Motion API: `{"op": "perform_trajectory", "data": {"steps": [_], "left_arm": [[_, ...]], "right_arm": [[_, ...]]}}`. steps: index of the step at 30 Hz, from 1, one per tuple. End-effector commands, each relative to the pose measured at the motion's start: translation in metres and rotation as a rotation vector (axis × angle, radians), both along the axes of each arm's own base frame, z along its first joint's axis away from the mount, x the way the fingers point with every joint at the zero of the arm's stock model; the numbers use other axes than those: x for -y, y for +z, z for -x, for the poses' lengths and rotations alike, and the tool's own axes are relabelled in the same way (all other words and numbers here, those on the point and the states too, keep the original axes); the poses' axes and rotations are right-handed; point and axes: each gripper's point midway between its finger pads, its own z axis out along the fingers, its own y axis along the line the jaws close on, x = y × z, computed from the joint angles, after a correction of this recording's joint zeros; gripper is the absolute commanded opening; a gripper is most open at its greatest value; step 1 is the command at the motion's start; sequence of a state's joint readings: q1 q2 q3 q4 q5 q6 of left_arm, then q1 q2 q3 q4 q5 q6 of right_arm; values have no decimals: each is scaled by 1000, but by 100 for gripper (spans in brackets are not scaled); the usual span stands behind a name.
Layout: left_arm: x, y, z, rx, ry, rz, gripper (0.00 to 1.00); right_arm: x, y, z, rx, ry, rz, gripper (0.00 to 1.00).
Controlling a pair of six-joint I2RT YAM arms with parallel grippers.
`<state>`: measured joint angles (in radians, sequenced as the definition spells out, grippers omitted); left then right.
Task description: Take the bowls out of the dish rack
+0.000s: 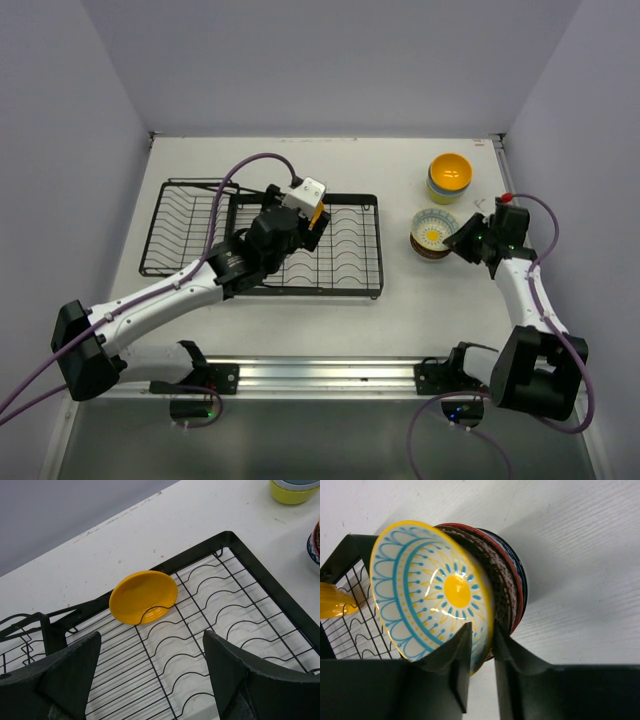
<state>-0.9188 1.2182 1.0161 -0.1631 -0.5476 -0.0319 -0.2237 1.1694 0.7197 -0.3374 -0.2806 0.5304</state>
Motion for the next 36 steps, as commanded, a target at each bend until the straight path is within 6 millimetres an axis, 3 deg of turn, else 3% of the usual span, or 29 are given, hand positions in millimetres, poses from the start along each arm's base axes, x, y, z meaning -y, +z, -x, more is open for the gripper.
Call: {"op": "perform_trajectory", "data": {"steps": [1,6,16,23,30,36], "left_arm": [[6,5,-3,30,-4,20,86],[7,3,-3,28,-8,14,87],[7,2,-3,26,-10,10,87],[8,2,-3,26,-12,6,87],[8,1,-3,25,-11,2,87],[8,0,-3,23,-13,0,87]], "right_arm": [[4,34,-13,100,2,28,31],[7,37,-12,102,-6,46,50],[19,49,-10,123,-37,113,54],[25,46,-4,108,-55,150,48],[24,39,-3,94,-49,143,32],[24,31,-2,74,-47,140,24]]}}
